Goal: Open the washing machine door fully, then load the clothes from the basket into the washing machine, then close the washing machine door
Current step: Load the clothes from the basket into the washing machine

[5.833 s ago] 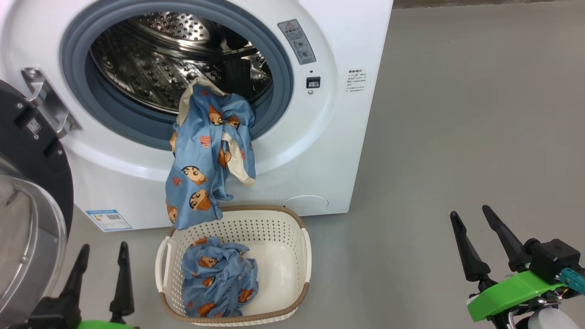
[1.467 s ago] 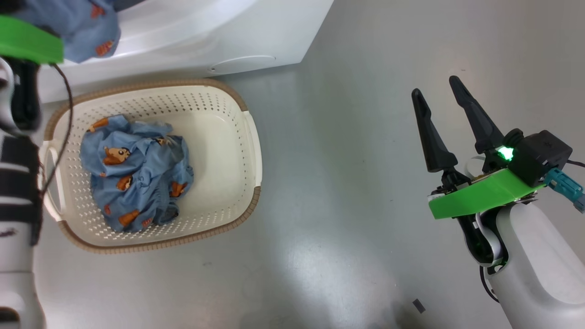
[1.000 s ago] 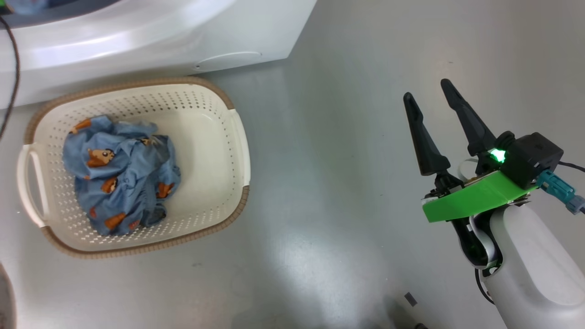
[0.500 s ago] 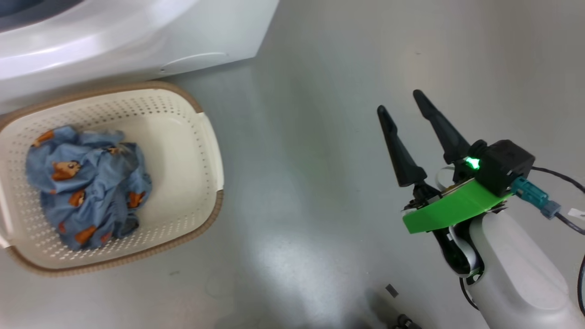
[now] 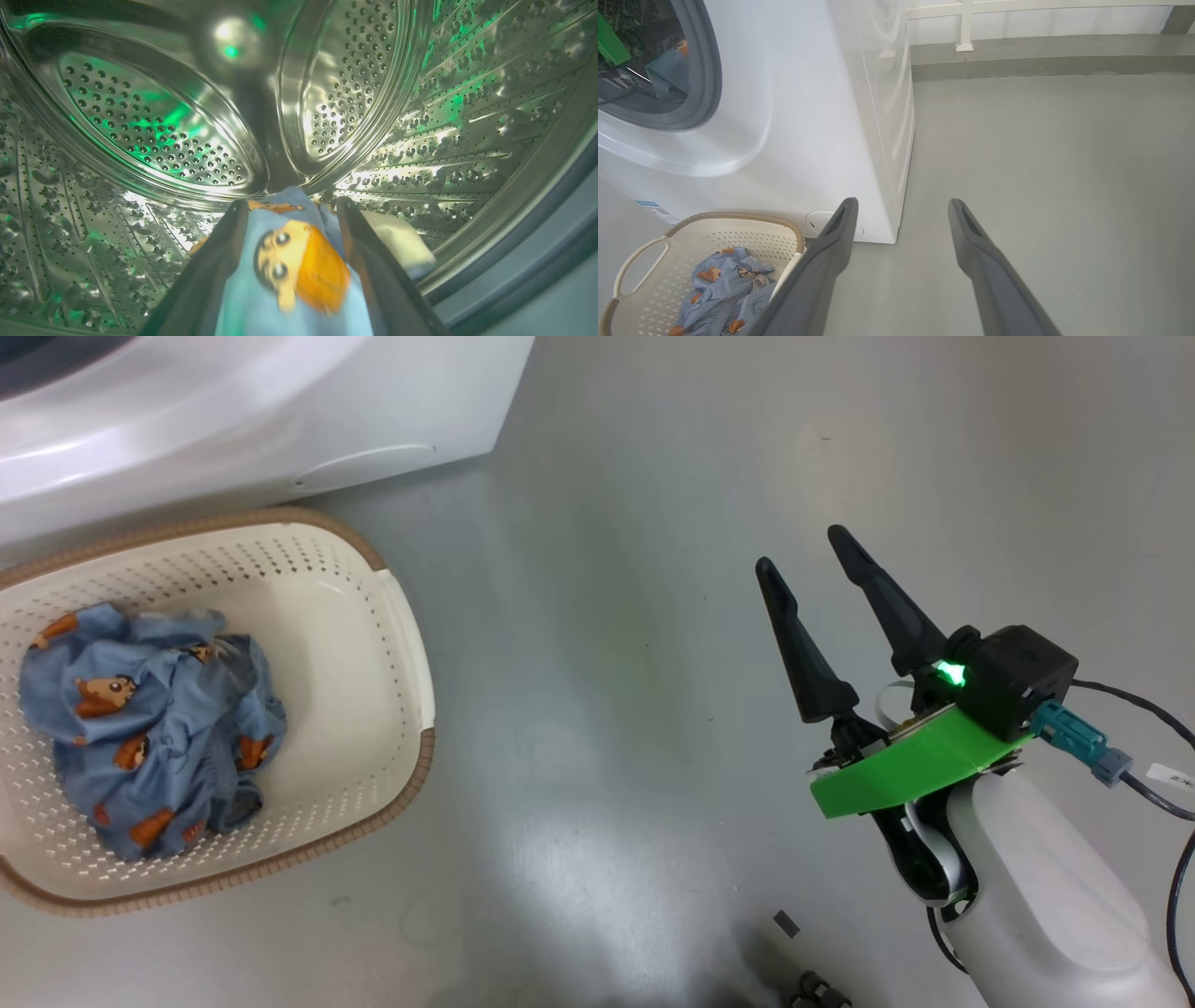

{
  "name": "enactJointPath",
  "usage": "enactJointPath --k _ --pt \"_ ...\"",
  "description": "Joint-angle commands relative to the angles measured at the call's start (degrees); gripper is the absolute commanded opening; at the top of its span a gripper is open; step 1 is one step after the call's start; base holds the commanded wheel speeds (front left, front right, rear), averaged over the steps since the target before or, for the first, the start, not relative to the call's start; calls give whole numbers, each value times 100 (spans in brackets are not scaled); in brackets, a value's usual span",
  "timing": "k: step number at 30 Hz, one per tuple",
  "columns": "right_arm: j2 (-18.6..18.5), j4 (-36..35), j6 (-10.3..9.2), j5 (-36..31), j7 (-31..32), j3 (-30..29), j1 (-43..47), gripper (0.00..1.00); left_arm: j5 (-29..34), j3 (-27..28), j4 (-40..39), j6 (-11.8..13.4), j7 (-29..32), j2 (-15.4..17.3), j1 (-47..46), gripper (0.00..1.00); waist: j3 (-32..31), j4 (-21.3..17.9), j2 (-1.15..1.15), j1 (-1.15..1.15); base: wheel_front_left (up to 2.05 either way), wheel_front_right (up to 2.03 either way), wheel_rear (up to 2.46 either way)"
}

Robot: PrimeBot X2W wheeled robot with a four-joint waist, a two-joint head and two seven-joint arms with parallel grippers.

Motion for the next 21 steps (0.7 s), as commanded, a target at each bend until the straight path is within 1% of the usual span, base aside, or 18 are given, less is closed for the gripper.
enactJointPath --k 1,10,15,21 --pt "13 -98 25 84 -46 64 94 100 41 32 -93 -18 -30 272 -114 100 -9 13 0 0 0 0 0" --pt "10 -79 25 92 -46 58 49 100 -29 70 129 -50 -30 127 -119 100 -89 79 0 0 0 0 0" --pt "-18 -84 25 77 -46 7 56 100 -112 211 -70 -11 -30 8 106 100 -149 156 0 0 0 0 0" --pt "-80 -80 25 67 -46 -77 62 100 -190 405 -414 4 -30 -223 484 100 -288 336 0 0 0 0 0"
